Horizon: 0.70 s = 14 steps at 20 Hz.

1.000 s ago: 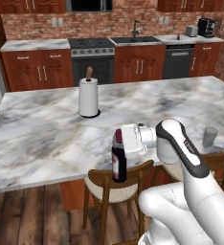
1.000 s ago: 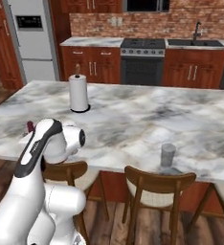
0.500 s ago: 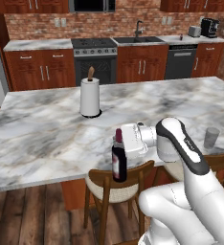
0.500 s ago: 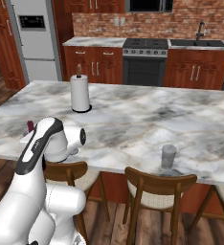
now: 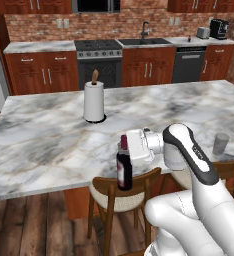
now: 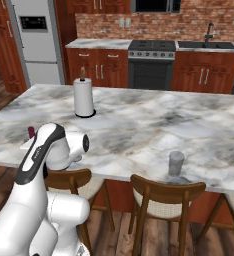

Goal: There is a wine glass and glass cup on the dining counter. Place the wine bottle next to the wine glass and the juice bottle next to the glass cup.

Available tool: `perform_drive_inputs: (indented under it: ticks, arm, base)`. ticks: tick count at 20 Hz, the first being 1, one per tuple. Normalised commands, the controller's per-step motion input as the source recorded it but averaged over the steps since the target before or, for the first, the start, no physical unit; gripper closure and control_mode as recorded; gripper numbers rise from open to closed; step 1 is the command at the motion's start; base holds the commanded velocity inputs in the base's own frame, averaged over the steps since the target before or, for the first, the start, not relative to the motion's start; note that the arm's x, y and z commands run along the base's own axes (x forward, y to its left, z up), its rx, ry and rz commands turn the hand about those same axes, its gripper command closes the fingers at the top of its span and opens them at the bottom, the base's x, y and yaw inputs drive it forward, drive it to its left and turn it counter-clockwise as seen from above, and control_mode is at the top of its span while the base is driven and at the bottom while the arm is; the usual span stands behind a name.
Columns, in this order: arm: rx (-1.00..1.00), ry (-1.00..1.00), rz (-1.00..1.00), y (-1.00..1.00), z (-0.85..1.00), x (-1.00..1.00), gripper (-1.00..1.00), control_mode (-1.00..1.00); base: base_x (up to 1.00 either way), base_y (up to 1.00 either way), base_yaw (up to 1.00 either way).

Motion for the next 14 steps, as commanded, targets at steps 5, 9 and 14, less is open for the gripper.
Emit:
perform_drive_inputs:
  ticks: [5, 9, 14]
  arm:
    - [0.0, 0.0, 0.0, 0.0, 0.0, 0.0, 1.0, 1.0]
    - [0.0, 0.0, 0.0, 0.0, 0.0, 0.0, 1.0, 1.0]
    - [-0.01, 0.01, 0.0, -0.03, -0.02, 0.01, 1.0, -1.0]
  base:
    - [0.0, -0.01, 0.01]
    - [0.0, -0.06, 0.11]
    - [0.0, -0.06, 0.1]
